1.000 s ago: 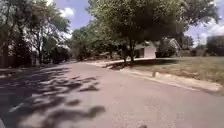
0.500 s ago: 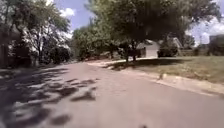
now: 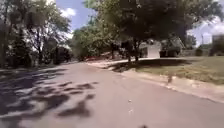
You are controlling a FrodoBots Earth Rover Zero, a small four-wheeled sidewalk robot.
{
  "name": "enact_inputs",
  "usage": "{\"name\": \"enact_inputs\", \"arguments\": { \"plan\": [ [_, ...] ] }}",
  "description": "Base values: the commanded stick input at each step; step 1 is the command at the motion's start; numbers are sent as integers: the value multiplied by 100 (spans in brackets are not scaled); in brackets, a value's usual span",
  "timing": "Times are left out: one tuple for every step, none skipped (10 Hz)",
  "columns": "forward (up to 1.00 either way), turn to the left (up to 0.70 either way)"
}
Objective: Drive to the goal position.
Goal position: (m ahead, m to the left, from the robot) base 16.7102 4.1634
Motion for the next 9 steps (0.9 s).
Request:
{"name": "enact_inputs", "arguments": {
  "plan": [
    [85, 0],
    [85, 0],
    [85, 0],
    [85, 0],
    [85, 0],
    [85, 0],
    [85, 0],
    [85, 0],
    [85, 0]
  ]
}}
